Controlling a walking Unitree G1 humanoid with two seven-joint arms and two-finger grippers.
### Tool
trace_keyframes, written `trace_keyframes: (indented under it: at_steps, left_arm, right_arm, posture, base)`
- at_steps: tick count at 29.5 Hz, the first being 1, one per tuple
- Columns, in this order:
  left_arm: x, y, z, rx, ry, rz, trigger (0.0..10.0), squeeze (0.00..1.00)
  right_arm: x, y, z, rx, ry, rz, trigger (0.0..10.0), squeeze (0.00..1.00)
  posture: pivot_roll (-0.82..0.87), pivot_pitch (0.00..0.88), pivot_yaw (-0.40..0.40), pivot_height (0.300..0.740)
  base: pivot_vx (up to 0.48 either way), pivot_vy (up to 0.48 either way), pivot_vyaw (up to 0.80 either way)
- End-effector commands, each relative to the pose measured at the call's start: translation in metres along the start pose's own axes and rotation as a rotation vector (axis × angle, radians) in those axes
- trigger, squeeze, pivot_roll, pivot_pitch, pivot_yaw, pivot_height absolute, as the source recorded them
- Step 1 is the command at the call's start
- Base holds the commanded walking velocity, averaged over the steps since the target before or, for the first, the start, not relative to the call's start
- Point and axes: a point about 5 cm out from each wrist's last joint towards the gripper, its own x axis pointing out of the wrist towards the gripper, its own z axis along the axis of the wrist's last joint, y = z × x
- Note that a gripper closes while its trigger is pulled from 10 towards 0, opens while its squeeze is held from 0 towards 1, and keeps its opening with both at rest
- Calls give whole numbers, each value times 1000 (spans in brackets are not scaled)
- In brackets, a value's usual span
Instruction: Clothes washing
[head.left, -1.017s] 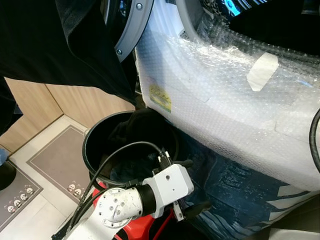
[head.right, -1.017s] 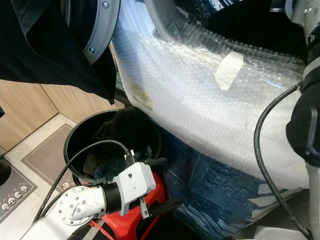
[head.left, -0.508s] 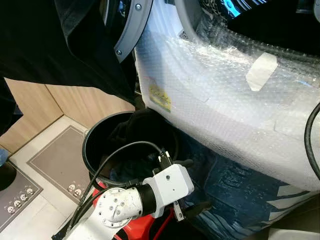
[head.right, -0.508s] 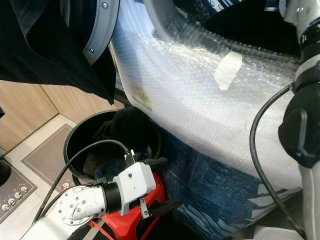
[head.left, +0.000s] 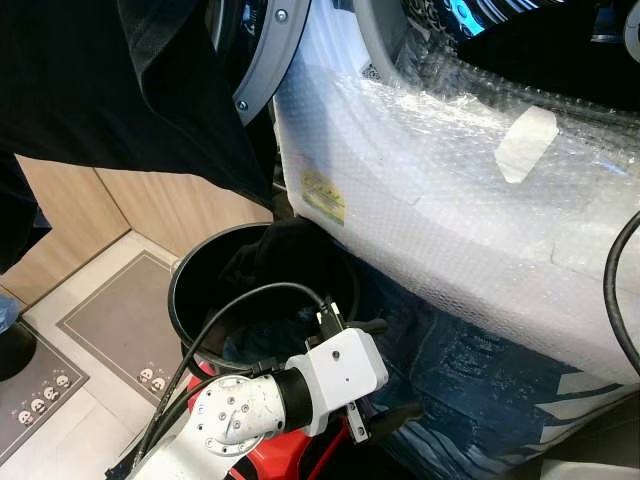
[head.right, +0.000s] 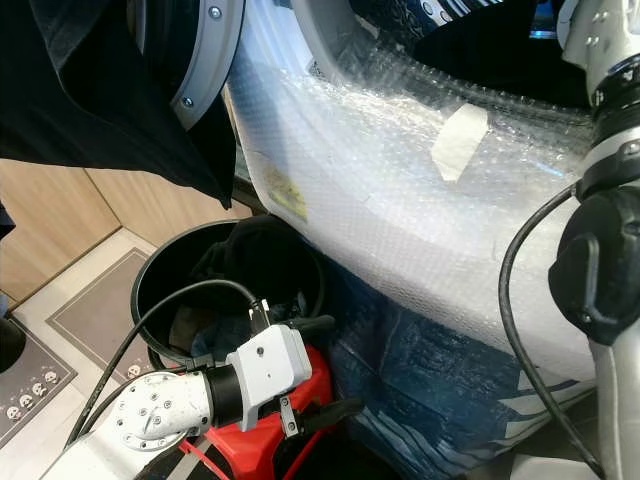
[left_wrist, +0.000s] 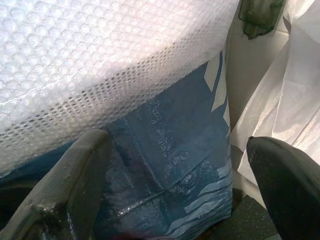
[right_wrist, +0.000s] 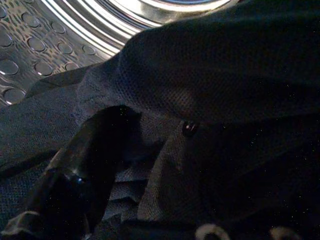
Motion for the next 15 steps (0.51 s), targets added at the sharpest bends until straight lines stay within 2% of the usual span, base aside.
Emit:
trace_keyframes:
  at_steps: [1, 3, 5, 7, 9, 11, 15]
  left_arm:
    - [0, -2, 1, 1, -10, -16, 10000, 0]
    - [0, -2, 1, 0, -10, -15, 10000, 0]
    - [-1, -2, 1, -2, -8, -14, 10000, 0]
    - [-1, -2, 1, -2, -7, -13, 10000, 0]
    - [-1, -2, 1, -2, -7, -15, 10000, 0]
    - [-1, -2, 1, -3, -9, -21, 10000, 0]
    - [0, -2, 1, 0, -13, -31, 10000, 0]
  right_arm:
    - [-1, -10, 7, 12, -34, -13, 10000, 0]
    - [-1, -4, 5, 6, -39, 61, 10000, 0]
    - [-3, 3, 7, -47, -91, 134, 10000, 0]
    - [-6, 7, 6, -22, -86, 196, 10000, 0]
    - [-8, 8, 7, -68, -112, 229, 10000, 0]
    - [-13, 14, 7, -134, -178, 328, 10000, 0]
    - [-17, 16, 5, -191, -257, 443, 10000, 0]
  posture:
    - [-49, 136, -1, 740]
    - [-49, 137, -1, 740]
    - [-49, 137, -1, 740]
    - [-49, 138, 3, 740]
    - [-54, 140, 7, 740]
    - [-64, 141, 16, 740]
    - [-69, 142, 20, 740]
  base:
    - [0, 0, 0]
    - [0, 0, 0]
    - [0, 0, 0]
    - [0, 0, 0]
    - [0, 0, 0]
    - [0, 0, 0]
    - [0, 0, 0]
